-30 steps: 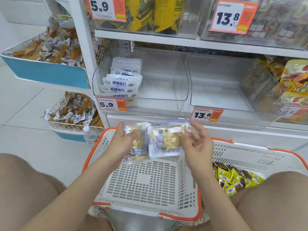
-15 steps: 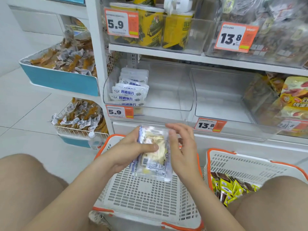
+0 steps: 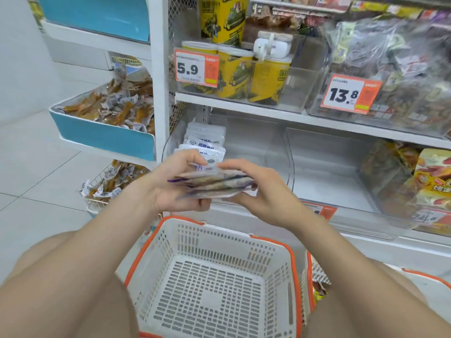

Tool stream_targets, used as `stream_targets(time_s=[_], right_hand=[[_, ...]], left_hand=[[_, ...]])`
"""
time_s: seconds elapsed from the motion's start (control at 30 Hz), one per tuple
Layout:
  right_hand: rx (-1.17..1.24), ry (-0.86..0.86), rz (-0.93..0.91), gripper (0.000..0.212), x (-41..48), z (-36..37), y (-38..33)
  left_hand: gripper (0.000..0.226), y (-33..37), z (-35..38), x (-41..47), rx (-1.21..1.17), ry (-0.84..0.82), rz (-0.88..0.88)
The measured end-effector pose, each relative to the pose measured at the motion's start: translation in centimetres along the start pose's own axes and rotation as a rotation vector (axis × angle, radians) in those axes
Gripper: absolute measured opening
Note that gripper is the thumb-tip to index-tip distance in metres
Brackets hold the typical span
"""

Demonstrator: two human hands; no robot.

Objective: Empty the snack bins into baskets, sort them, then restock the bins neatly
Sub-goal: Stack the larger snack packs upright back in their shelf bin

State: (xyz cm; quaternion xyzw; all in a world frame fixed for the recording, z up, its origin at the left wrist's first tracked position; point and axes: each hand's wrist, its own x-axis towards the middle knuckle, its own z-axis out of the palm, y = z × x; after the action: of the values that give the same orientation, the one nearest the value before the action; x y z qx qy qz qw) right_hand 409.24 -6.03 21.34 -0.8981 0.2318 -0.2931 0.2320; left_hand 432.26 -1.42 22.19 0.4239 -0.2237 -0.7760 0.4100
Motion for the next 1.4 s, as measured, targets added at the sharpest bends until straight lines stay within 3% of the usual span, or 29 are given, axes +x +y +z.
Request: stream_targets(time_s=[0.1, 0.17, 0.2, 0.27, 0.33, 0.43, 0.67, 0.93, 1.07, 1.2, 1.33, 1.4], right_hand=[[-0.011, -0.04, 0.05, 0.028, 2.4, -0.4, 0.3], [0.001, -0.039, 0.084, 0.027, 3.4, -0.7, 1.0], [-0.001, -0.015, 0.109, 0.028, 3.8, -0.9, 1.7], [0.017, 0.052, 0.2, 0.021, 4.3, -1.8, 4.1], [0.033, 0.086, 0.311, 0.01, 4.4, -3.0, 6.7], [0.032, 0.041, 0.38, 0.011, 3.6, -4.1, 9.1], [0.024, -0.057, 0.419, 0.015, 4.3, -3.3, 9.9], [0.182, -0.182, 0.384, 0.013, 6.0, -2.8, 9.0], [-0.133, -0.231, 0.316, 0.017, 7.3, -1.7, 9.2], [-0.458, -0.461, 0.31, 0.025, 8.6, 0.2, 9.4], [-0.513, -0.62, 0.295, 0.025, 10.5, 2.3, 9.0], [-0.449, -0.673, 0.327, 0.035, 11.3, 2.9, 8.9]], left_hand=[[0.043, 1.8, -0.3, 0.4, -0.048, 0.037, 0.04], [0.039, 2.1, -0.7, 1.0, 0.055, 0.236, 0.168], [0.035, 2.0, -0.9, 1.3, 0.225, 0.405, 0.289], [0.02, 1.9, -2.3, 2.3, 0.852, 0.747, 0.566], [0.011, 2.1, -3.5, 3.0, 1.414, 0.725, 0.676], [0.033, 3.1, -5.0, 4.7, 1.785, 0.569, 0.482], [0.006, 5.5, -6.1, 5.4, 1.678, 0.372, 0.476], [0.028, 7.0, -6.6, 8.4, 2.092, 0.579, 0.502], [0.024, 7.2, -6.6, 9.3, 2.13, 0.619, 0.566], [0.032, 7.4, -7.4, 9.3, 2.05, 0.608, 0.57], [0.045, 7.4, -8.1, 8.9, 1.87, 0.593, 0.634], [0.052, 7.6, -9.0, 8.4, 1.733, 0.603, 0.69]])
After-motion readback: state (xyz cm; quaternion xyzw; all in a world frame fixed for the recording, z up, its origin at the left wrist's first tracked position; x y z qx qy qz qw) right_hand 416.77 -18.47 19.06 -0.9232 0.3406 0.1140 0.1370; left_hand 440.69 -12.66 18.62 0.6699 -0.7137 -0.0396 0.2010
